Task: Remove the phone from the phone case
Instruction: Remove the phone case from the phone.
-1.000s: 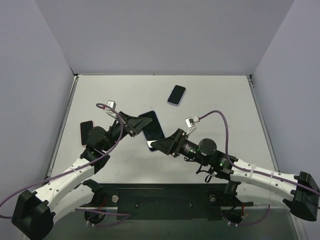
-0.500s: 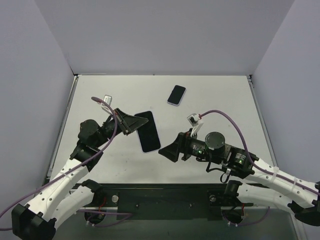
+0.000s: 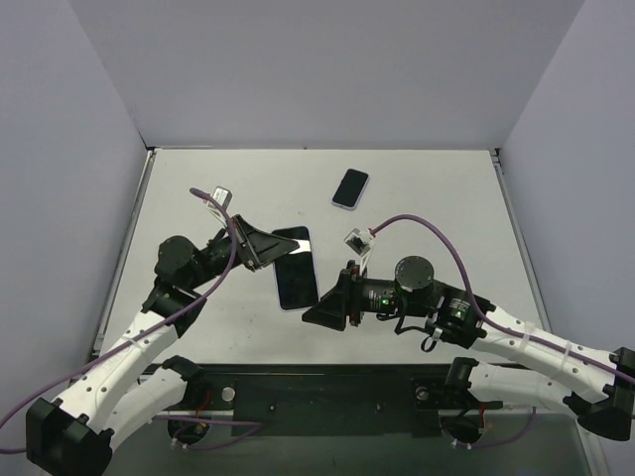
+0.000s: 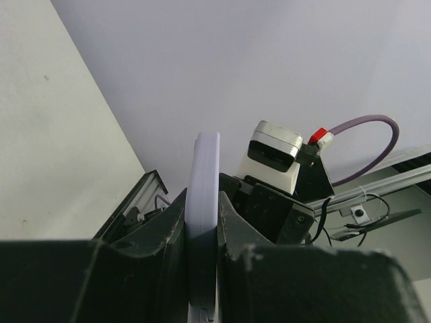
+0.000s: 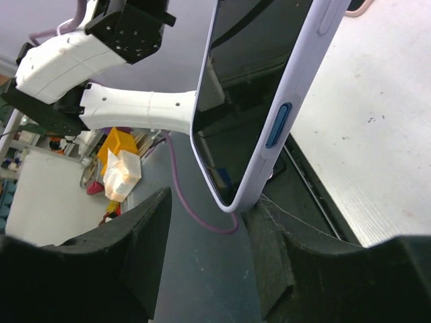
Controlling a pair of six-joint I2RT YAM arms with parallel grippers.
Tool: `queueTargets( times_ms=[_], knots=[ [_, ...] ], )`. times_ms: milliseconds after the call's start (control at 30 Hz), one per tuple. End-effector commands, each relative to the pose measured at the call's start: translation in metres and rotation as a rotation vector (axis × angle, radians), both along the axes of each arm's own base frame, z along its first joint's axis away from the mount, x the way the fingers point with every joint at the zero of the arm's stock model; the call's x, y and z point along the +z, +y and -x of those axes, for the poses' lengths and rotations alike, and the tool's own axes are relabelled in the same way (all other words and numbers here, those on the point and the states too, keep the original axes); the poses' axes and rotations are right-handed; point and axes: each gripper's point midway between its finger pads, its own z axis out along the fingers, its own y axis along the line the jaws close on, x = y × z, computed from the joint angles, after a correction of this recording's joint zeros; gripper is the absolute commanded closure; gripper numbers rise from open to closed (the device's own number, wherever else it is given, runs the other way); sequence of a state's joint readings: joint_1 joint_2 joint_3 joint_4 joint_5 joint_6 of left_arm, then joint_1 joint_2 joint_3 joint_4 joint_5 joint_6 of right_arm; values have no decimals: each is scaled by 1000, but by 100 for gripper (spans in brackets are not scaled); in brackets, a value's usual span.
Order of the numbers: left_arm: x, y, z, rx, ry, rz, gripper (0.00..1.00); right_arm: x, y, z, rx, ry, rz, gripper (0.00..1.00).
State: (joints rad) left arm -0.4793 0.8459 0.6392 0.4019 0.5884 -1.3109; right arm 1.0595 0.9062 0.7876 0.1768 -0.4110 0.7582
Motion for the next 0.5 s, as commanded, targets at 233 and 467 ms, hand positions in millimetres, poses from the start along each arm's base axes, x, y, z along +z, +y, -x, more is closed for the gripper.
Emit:
queueTargets(
  times_ms=[233,467],
  knots=[
    [60,3,27,-102,-148,121,100,32,1,2,82,-47,-152,67],
    [67,2,30,-131,-144,151,100,27,7,-2,119,-43,-146,79]
  ],
)
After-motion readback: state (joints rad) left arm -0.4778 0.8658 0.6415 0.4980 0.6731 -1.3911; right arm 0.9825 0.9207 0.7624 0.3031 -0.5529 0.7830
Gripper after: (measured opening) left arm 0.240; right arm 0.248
